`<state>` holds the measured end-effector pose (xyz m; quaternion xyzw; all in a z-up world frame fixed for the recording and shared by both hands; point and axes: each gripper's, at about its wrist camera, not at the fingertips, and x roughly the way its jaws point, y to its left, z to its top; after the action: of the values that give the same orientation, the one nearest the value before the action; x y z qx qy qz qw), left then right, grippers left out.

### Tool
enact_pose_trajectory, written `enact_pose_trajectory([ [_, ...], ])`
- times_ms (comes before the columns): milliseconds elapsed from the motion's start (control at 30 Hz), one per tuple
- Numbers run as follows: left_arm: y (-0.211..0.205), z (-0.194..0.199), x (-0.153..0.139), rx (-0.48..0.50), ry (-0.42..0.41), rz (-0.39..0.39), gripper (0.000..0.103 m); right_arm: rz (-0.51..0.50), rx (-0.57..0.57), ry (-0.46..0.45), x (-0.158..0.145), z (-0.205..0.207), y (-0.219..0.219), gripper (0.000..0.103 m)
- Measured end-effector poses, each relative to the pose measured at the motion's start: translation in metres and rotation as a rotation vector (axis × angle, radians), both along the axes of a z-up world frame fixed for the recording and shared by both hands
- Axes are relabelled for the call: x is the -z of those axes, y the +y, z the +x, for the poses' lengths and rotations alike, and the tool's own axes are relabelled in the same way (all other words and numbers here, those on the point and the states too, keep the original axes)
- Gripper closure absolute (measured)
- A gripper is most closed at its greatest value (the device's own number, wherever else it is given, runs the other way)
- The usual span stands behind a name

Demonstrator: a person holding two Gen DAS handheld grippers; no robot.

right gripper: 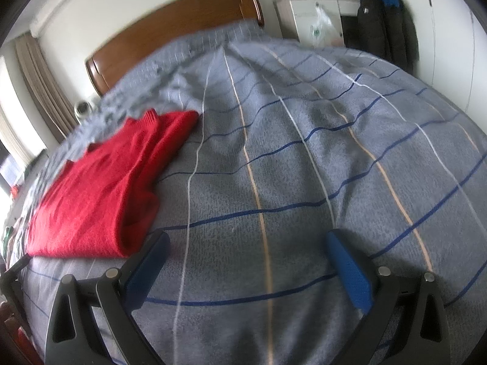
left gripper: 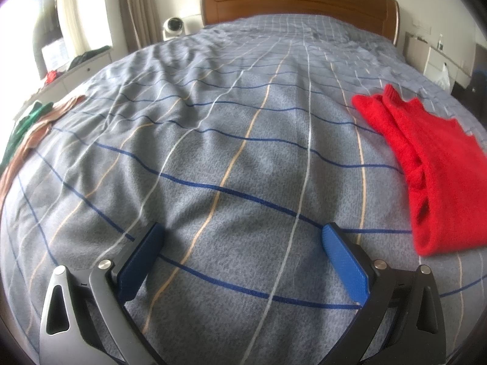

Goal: Fold small clothes

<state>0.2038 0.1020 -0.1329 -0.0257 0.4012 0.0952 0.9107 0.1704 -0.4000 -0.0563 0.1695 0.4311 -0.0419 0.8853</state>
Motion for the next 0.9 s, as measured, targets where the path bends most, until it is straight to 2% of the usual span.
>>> enact_pose_trajectory([
  [100,-0.002,0.005,0.001,0.000,0.019,0.005,0.000,0.132,-0.014,-0.081,-0.030,0.011,-0.006,0.005],
  [167,-0.002,0.011,0.002,0.006,0.040,0.003,0.000,0.223,-0.041,-0.087,-0.039,0.030,-0.007,0.005],
  [233,-0.002,0.013,-0.002,0.023,0.077,-0.004,0.000,0.312,-0.083,-0.042,-0.036,0.057,-0.004,0.006],
  [267,-0.002,0.011,-0.004,0.047,0.102,-0.018,0.000,0.343,-0.093,-0.008,-0.031,0.071,-0.001,0.011],
  [333,0.000,-0.005,-0.012,0.105,0.146,-0.106,0.000,0.365,-0.088,0.038,-0.020,0.090,0.003,0.021],
  [467,-0.007,-0.045,-0.017,0.157,0.166,-0.171,0.000,0.416,-0.105,0.072,-0.002,0.114,0.018,0.028],
  [533,-0.012,-0.067,-0.012,0.150,0.124,-0.150,0.000,0.405,-0.112,0.084,0.007,0.120,0.028,0.029],
  [600,-0.018,-0.083,-0.007,0.147,0.039,-0.104,0.000,0.389,-0.128,0.105,0.013,0.127,0.041,0.039],
  [633,-0.022,-0.085,-0.004,0.152,0.029,-0.080,0.000,0.381,-0.144,0.115,0.014,0.131,0.046,0.058],
  [667,-0.023,-0.084,-0.004,0.164,0.027,-0.064,0.000,0.359,-0.158,0.133,0.015,0.133,0.051,0.088],
  [700,-0.021,-0.081,-0.005,0.171,0.031,-0.069,0.000,0.320,-0.157,0.151,0.014,0.136,0.058,0.092],
  [767,-0.013,-0.078,-0.007,0.178,0.019,-0.124,0.000,0.258,-0.147,0.134,-0.003,0.140,0.070,0.093],
  [833,-0.005,-0.077,-0.006,0.179,0.005,-0.163,0.000,0.267,-0.169,0.091,-0.031,0.145,0.090,0.093],
  [900,-0.006,-0.076,-0.006,0.182,0.001,-0.152,0.000,0.279,-0.226,0.063,-0.062,0.154,0.125,0.093],
])
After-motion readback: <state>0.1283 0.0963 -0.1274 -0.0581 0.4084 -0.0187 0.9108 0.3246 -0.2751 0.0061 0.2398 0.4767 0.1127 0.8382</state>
